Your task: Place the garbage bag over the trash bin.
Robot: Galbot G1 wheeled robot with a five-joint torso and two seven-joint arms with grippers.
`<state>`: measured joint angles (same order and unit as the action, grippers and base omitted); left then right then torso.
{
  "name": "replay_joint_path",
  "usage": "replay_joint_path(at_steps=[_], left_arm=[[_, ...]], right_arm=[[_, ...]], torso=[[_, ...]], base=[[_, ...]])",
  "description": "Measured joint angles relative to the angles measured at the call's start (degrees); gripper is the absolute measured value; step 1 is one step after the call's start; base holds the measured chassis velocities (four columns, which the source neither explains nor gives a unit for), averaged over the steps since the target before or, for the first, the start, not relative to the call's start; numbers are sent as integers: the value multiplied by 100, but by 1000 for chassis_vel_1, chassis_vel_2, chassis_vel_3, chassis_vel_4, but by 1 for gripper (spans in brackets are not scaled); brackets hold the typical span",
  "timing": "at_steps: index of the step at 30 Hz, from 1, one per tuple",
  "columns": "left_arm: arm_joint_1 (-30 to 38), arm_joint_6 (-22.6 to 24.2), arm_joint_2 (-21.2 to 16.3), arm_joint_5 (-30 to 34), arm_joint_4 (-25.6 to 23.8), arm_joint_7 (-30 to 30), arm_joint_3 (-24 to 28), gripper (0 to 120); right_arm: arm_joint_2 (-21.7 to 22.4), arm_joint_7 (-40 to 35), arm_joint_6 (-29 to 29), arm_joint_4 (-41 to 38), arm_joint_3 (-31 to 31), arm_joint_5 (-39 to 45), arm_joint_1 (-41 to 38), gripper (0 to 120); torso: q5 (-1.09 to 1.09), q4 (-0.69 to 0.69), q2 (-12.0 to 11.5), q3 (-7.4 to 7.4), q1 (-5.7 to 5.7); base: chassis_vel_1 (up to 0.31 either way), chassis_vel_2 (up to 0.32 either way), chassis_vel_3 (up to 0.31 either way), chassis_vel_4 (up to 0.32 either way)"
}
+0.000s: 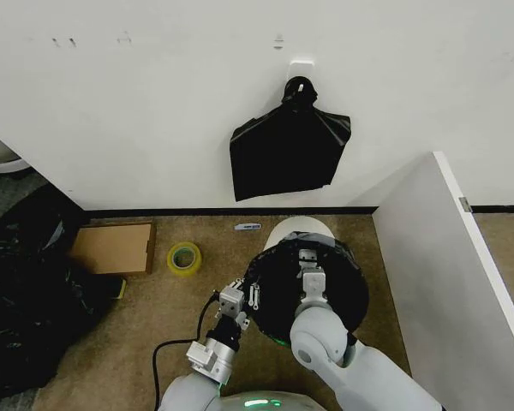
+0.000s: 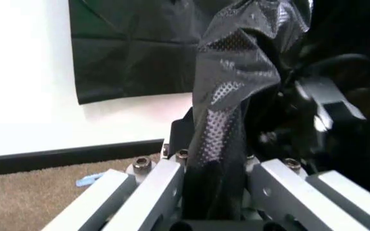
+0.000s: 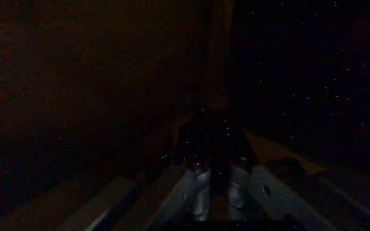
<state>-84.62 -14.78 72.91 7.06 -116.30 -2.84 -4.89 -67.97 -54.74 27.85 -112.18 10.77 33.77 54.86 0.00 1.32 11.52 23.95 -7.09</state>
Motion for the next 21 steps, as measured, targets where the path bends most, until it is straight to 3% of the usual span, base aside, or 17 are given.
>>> replay_joint_path(at_steps=[5,15,21], left_arm=[[-33,-38,-5,-49,-19,37,-57,1],[230,-22,23,78,189,-74,-496,1],[212,-19,8,137,111,-21,-513,1]], right_arm=[[10,61,-47,66,-29,-79,45,0],[350,383,21,-891,28,40,694,0],[423,559,91,-1041,-89,359,827,0]], torso=[[0,0,0,0,0],[1,1,0,-1,1],[1,1,0,-1,1]], base=[[0,0,0,0],[0,0,0,0],[0,0,0,0]])
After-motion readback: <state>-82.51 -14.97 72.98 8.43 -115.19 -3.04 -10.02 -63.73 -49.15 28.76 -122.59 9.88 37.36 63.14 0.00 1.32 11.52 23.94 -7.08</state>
